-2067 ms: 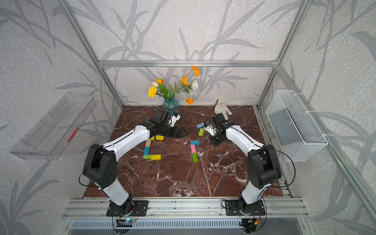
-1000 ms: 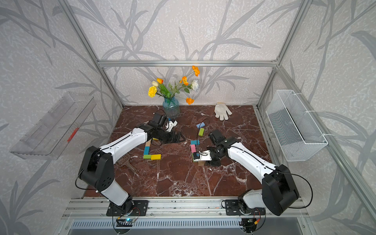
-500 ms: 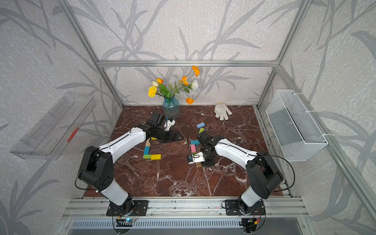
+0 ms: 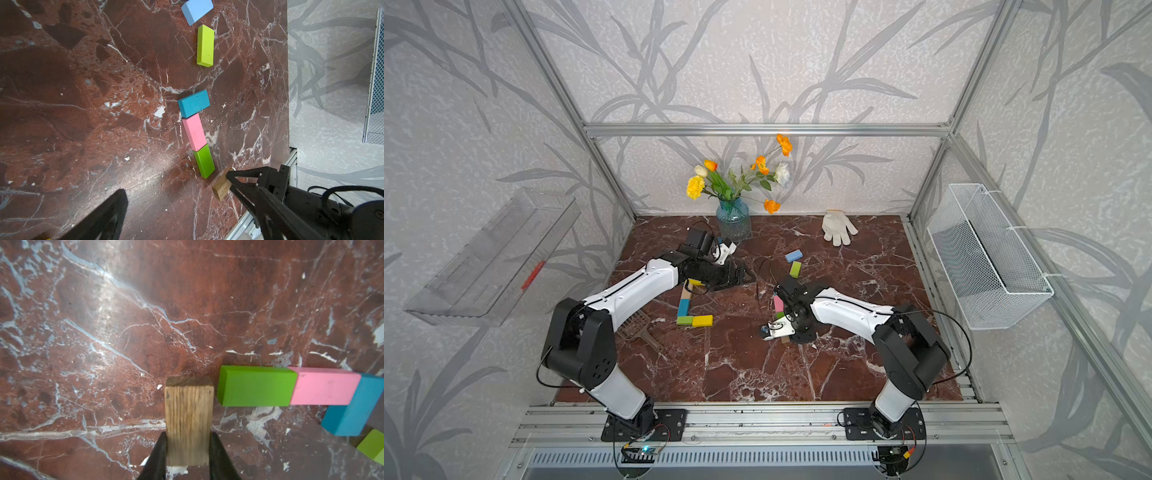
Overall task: Assemble the letter c with building blocks
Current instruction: Assemble the building block at the center of the board.
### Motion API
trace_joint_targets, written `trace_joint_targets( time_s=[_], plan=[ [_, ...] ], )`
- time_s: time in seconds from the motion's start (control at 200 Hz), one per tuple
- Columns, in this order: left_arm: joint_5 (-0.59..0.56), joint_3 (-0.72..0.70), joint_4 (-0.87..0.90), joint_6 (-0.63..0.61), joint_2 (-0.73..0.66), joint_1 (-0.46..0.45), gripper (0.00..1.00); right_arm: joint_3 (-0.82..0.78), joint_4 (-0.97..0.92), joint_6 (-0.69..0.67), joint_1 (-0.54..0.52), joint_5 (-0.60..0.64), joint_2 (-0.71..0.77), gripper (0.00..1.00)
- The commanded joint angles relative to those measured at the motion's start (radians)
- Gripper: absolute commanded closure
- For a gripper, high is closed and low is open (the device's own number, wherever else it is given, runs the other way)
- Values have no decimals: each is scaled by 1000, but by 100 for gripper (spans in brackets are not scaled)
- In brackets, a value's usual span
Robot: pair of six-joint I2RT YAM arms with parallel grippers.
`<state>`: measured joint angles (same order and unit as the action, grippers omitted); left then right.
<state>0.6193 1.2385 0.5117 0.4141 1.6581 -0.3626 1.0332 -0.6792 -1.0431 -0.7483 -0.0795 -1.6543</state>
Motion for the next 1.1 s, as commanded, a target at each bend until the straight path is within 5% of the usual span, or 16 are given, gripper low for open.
trace_joint_targets(
  time_s=[0.0,1.095],
  plan=[
    [15,-11,-1,2,5,5,4,6,-7,30,-11,20,-24,100],
    [34,-23,-33,14,-7,7,5,25,23,127,-21,43,-47,97]
  ],
)
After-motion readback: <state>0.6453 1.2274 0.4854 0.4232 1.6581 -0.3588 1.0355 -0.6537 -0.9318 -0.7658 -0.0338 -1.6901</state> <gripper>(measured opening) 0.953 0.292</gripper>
